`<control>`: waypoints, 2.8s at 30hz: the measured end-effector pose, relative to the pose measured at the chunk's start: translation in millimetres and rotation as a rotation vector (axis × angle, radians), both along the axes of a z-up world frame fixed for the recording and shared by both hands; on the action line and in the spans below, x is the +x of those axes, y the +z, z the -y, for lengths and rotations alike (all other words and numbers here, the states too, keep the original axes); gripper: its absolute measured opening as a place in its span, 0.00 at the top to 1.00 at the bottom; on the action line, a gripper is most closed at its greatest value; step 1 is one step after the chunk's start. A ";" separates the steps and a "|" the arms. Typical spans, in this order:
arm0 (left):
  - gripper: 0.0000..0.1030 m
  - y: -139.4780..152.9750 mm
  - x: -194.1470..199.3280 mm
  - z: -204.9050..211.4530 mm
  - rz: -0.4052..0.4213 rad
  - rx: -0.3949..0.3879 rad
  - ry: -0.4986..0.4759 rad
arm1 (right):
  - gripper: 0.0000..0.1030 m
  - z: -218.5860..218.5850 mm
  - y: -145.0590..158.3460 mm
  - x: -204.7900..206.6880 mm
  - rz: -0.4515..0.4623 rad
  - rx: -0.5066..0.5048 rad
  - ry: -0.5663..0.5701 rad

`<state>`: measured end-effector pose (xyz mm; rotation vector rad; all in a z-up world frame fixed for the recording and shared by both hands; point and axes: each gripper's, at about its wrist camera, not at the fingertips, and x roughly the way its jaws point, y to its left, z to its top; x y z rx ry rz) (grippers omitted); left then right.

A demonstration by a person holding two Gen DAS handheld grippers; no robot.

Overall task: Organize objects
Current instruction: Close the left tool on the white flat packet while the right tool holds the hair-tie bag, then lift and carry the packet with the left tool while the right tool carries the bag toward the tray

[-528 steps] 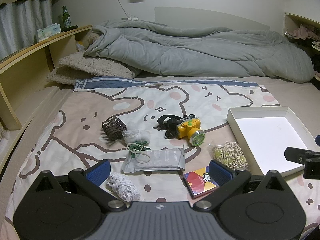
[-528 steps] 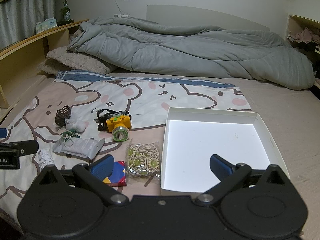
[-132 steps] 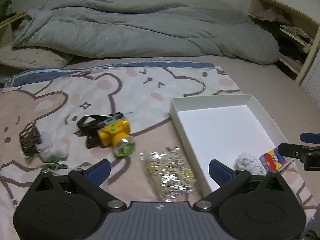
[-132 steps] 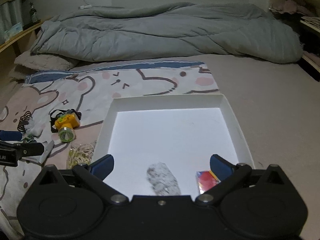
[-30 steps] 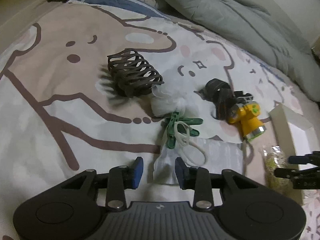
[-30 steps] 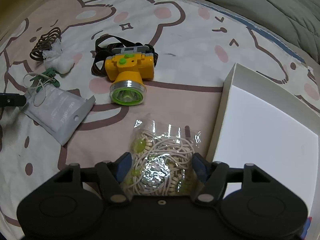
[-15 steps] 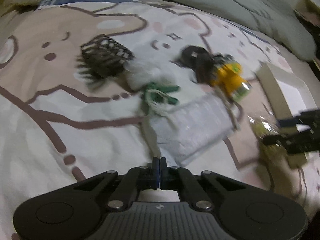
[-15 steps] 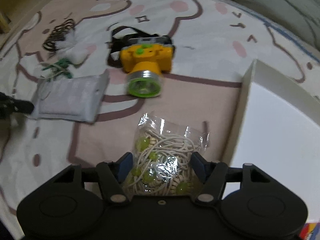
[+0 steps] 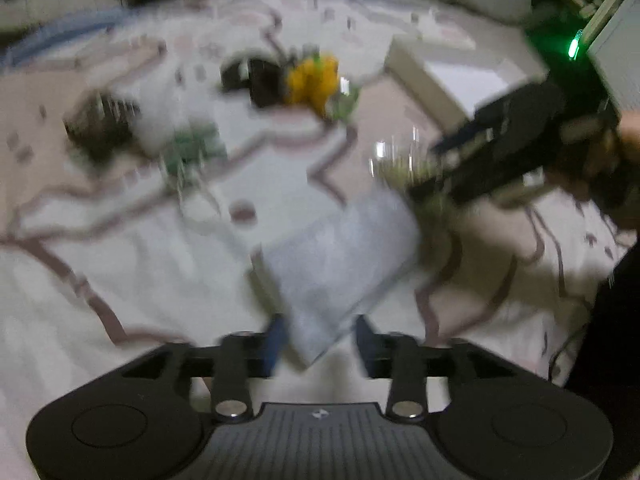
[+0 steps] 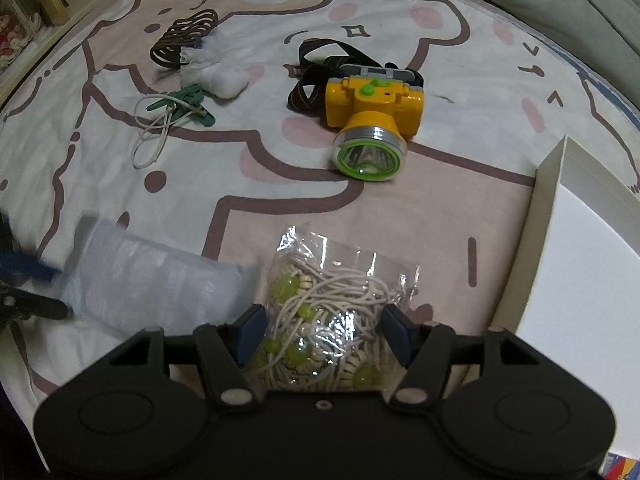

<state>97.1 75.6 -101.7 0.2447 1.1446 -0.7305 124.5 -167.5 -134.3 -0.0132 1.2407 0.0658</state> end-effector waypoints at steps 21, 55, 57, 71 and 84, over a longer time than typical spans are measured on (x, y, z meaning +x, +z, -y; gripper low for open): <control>0.17 -34.9 58.4 62.0 -0.085 -0.062 -0.044 | 0.37 -16.0 5.7 -35.9 -0.020 0.047 0.197; 0.20 -44.3 26.3 67.0 -0.091 0.136 -0.001 | 0.22 25.8 3.4 -43.3 -0.061 0.239 -0.071; 0.20 -45.6 32.0 58.9 -0.088 0.135 0.066 | 0.20 23.6 2.0 -41.6 -0.065 0.235 -0.070; 0.19 -45.9 37.5 57.2 -0.068 0.157 0.067 | 0.13 -0.7 -12.7 -41.9 -0.108 0.134 -0.041; 0.25 -53.4 29.8 64.9 -0.038 0.237 -0.084 | 0.30 -8.0 -12.7 -50.2 -0.101 0.092 -0.046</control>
